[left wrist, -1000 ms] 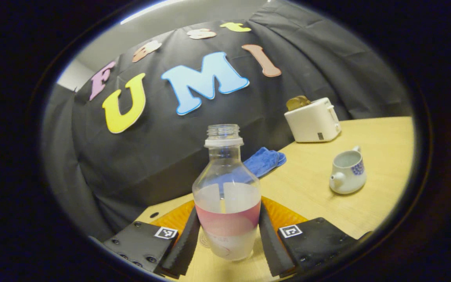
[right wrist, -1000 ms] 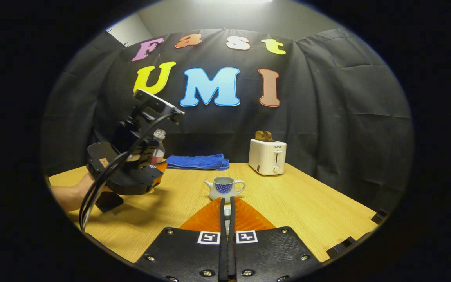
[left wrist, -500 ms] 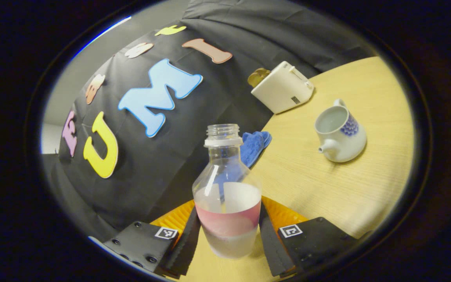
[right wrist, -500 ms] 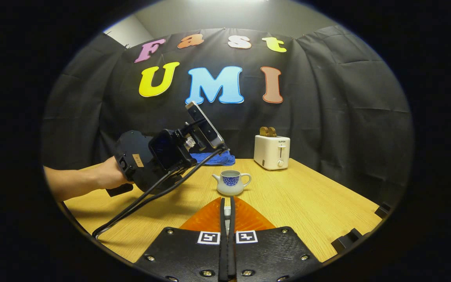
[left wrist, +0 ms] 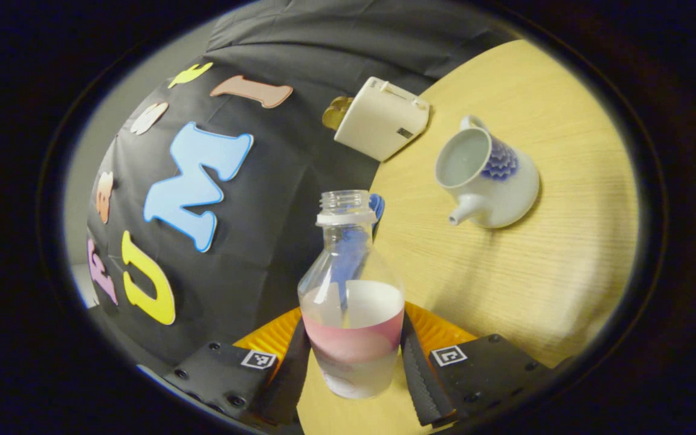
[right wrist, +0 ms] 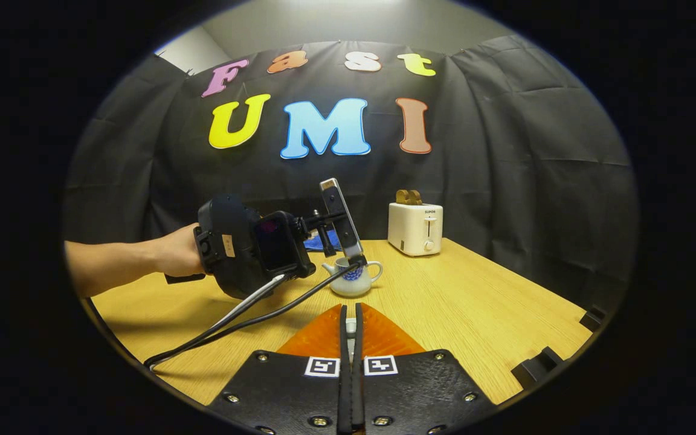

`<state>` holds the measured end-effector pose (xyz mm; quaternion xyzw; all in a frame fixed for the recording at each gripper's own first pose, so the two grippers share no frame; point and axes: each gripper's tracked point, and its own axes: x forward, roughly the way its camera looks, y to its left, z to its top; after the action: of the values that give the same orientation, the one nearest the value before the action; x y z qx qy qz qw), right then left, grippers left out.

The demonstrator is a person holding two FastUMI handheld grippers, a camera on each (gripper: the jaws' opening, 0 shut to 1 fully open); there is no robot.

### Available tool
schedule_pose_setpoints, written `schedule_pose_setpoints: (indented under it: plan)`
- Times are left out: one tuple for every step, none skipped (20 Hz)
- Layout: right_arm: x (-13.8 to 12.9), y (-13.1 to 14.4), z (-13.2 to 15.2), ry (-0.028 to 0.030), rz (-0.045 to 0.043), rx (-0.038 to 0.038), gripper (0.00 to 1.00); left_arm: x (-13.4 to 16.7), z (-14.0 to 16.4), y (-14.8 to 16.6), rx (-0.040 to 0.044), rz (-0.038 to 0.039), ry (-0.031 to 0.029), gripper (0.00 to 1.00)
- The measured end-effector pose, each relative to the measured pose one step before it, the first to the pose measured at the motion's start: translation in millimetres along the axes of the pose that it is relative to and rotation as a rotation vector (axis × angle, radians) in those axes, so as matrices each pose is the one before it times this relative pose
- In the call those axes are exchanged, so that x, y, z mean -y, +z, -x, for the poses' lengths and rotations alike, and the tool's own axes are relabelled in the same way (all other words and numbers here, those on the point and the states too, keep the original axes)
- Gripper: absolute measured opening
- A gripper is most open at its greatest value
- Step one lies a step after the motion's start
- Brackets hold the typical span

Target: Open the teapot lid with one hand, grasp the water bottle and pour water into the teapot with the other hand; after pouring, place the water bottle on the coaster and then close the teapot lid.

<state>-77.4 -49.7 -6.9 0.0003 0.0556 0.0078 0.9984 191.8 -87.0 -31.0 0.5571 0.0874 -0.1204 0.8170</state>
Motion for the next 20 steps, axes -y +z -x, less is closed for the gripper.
schedule_pose_setpoints:
  plan:
    - [0.6,-2.64,-1.17,0.00048,-0.00114,-0.00482,0.0,1.91,-0.36,4.67,0.00181,-0.02959,0.00051,0.85]
    - [0.85,-1.4,0.66,0.00101,-0.00317,-0.00489,0.0,0.57,0.32,2.27,0.00237,-0.02727,0.00397,0.85]
    - [0.71,-1.82,-0.28,-0.00032,-0.00338,-0.00417,0.0,0.71,0.07,2.01,0.00113,-0.0265,0.00642,0.85]
    - [1.46,-1.65,0.17,-0.00172,-0.00359,-0.00447,0.0,0.93,3.62,2.68,-0.00064,-0.02712,0.00658,0.85]
    - [1.22,-0.02,-0.1,-0.00206,-0.00237,-0.00142,0.0,2.11,1.0,2.45,-0.00358,-0.03394,0.0005,0.84]
    - [0.56,-0.44,0.0,-0.00046,0.00002,-0.00086,0.0,2.21,0.68,1.85,-0.00438,-0.02611,-0.00653,0.84]
    - [1.37,0.59,-0.08,-0.00331,-0.00081,0.00206,0.0,-0.48,-0.98,0.64,-0.00145,-0.02384,-0.00227,0.84]
    - [1.18,1.06,0.22,-0.00158,-0.0025,0.00286,0.0,0.93,-0.26,1.69,-0.00293,-0.02367,0.00099,0.84]
    - [-0.16,1.13,-0.84,0.00046,-0.00121,0.00143,0.0,1.08,0.05,0.77,-0.00359,-0.02433,-0.00119,0.84]
    - [0.0,-0.63,0.13,0.00077,-0.0001,0.00099,0.0,1.87,0.33,1.09,-0.00398,-0.02208,-0.00447,0.84]
    - [-0.35,0.14,0.11,0.00183,0.00064,0.00115,0.0,0.64,0.16,1.06,-0.00008,-0.01867,-0.00321,0.84]
    - [0.55,0.08,-0.63,0.00078,0.00072,0.00049,0.0,1.77,-0.04,1.58,-0.00226,-0.01853,-0.00839,0.85]
    - [0.67,0.64,0.03,0.00075,-0.00065,0.00007,0.0,-0.07,-0.08,2.37,0.00025,-0.01927,-0.0074,0.85]
    - [0.28,-0.87,-0.07,0.00078,-0.00141,-0.00091,0.0,-0.3,-0.81,3.3,-0.00099,-0.01933,-0.0016,0.85]
    - [0.08,-0.29,-0.12,0.0001,0.00026,-0.00056,0.0,-2.8,1.37,-1.11,-0.00054,-0.02347,-0.00037,0.85]
    - [0.46,-1.06,-0.57,-0.00024,0.00052,-0.00158,0.0,-2.74,1.2,0.35,0.00232,-0.01917,0.00465,0.85]
    - [0.42,-0.44,-0.42,0.00053,-0.00005,-0.00364,0.0,-0.54,0.39,-0.12,-0.00102,-0.01773,0.00062,0.85]
    - [0.5,-1.05,0.22,0.00043,-0.00168,-0.00221,0.0,0.88,0.38,-0.15,-0.00348,-0.0181,-0.00542,0.85]
    - [0.45,-0.45,0.31,-0.00013,-0.00178,-0.00172,0.0,-0.99,-0.59,0.91,-0.00605,-0.02124,-0.00128,0.85]
    - [0.69,-0.96,0.01,-0.00089,-0.00105,-0.00172,0.0,-1.22,-0.65,0.02,-0.00788,-0.0235,0.00113,0.85]
